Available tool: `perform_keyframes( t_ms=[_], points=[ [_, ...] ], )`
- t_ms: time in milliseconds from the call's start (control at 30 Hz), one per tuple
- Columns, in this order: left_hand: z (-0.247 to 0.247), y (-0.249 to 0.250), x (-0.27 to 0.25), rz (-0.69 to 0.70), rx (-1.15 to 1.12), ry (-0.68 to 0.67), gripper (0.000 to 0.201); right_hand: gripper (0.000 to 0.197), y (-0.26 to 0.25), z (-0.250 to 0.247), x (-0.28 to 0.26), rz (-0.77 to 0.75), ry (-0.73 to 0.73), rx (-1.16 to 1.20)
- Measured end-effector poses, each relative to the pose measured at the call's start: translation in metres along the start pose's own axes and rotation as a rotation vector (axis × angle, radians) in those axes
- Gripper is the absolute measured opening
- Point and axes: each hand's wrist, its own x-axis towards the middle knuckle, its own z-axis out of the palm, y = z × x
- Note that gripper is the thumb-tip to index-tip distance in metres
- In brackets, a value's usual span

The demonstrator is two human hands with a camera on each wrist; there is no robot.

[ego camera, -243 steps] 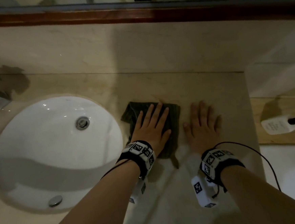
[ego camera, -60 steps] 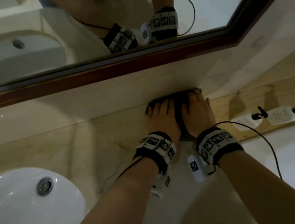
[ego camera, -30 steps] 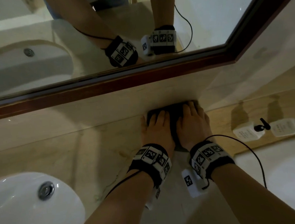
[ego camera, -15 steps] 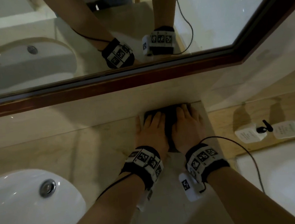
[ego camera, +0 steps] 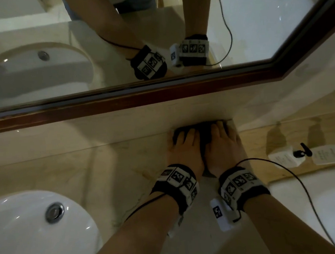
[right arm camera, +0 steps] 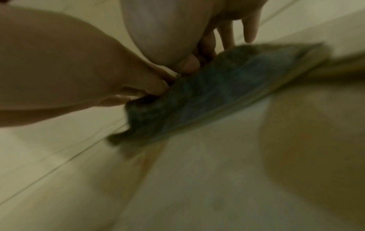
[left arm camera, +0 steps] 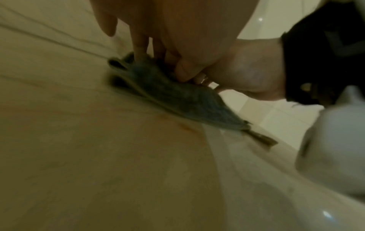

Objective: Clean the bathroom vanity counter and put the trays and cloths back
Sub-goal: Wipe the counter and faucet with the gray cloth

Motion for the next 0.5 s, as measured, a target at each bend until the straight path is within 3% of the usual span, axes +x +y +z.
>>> perform_keyframes(
  t_ms=[200,300,500],
  points=[
    [-0.005,-0.045,-0.020,-0.081,0.076,-0.067,0.063,0.060,-0.048,0.015,-0.015,-0.112,-0.056,0.058],
    [-0.005,-0.034,-0.019,-0.095,0.027,-0.054,0.062,0.061,-0.033,0.011,-0.014,-0.112,-0.064,0.016],
    [-0.004,0.019,0.009,0.006,-0.030,-0.062,0.062,0.057,0.023,-0.015,0.005,0.021,-0.005,-0.084]
  ],
)
